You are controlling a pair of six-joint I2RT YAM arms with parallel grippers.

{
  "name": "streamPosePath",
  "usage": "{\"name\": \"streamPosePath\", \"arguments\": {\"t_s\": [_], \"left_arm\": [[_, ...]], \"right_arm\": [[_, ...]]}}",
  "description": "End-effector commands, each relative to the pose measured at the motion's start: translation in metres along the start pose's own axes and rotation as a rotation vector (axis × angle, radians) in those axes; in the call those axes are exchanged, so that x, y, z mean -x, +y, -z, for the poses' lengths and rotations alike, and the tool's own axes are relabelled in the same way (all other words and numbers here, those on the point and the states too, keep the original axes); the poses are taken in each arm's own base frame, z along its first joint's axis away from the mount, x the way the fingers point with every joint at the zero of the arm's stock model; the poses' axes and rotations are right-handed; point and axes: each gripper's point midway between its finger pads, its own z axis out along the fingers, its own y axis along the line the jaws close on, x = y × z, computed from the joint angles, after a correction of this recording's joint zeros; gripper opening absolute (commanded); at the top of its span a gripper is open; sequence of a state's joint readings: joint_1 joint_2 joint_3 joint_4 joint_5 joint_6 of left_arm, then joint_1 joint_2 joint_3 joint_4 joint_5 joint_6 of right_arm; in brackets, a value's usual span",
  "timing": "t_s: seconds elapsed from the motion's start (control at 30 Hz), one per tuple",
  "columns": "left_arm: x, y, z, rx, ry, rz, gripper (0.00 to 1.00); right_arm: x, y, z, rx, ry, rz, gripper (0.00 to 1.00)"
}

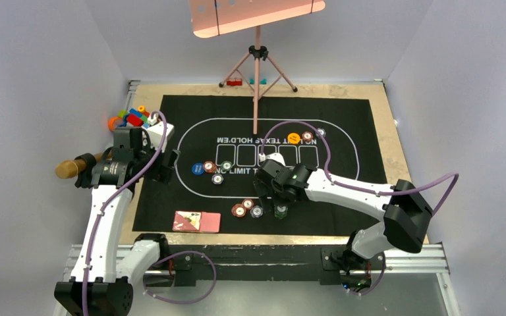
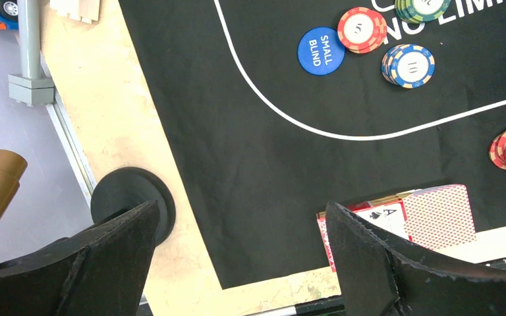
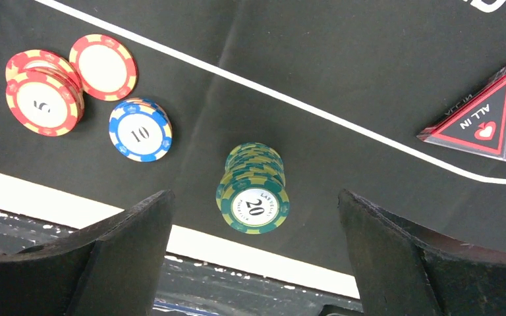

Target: Distribute texas hold em gaming equipment

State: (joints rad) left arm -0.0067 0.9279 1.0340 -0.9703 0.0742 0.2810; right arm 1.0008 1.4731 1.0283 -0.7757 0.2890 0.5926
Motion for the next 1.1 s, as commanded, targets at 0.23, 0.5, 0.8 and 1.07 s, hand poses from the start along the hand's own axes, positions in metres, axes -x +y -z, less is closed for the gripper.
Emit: {"name": "streamPosePath", "arguments": {"t_s": [0.23,0.5,0.8,1.07], "left_arm": [[0.001,0.004,0.003,0.013,-0.003,-0.012,1.00],[0.001,0.005,0.006,0.019,-0.006,-0.016,1.00],[0.002,0.005,0.007,0.020,-0.010,-0.017,1.00],[0.004,0.006,0.008,0.021,-0.009,-0.019,1.00]], "right_arm": [[-0.008,0.012,-0.021,0.031,-0.009,-0.062,0.94],[-0.016,0.011,-0.030,0.023,0.012,-0.071,0.78],[-0.022,0.011,-0.034,0.023,0.029,-0.069,0.61],[-0.025,0.011,-0.035,0.023,0.037,-0.072,0.42]]}}
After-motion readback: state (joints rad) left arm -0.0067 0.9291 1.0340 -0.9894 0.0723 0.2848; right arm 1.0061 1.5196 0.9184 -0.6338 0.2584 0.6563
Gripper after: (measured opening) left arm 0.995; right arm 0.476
